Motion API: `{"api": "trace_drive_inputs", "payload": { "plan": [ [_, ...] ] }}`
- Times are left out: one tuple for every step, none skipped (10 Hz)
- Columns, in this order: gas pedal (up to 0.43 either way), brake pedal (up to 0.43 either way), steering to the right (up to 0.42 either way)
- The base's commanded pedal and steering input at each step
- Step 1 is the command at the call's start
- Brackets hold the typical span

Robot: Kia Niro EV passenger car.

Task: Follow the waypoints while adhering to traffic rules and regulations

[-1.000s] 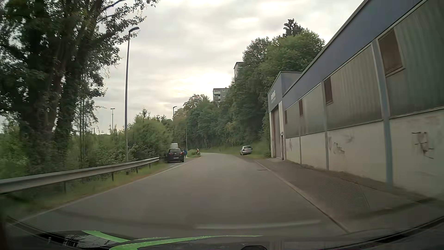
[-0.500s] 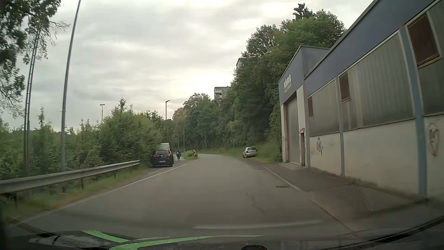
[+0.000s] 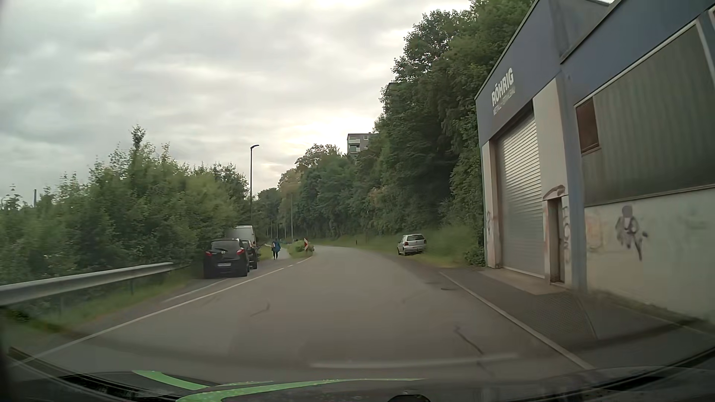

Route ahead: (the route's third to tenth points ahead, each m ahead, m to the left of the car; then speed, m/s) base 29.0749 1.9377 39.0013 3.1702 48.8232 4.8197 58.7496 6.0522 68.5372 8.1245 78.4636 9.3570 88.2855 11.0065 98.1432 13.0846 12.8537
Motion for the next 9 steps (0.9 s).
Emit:
{"api": "trace_drive_inputs", "payload": {
  "plan": [
    [0.087, 0.0, -0.01],
    [0.087, 0.0, -0.01],
    [0.087, 0.0, -0.01],
    [0.087, 0.0, -0.01],
    [0.087, 0.0, -0.008],
    [0.087, 0.0, -0.008],
    [0.087, 0.0, -0.008],
    [0.087, 0.0, -0.008],
    [0.087, 0.0, -0.008]
  ]
}}
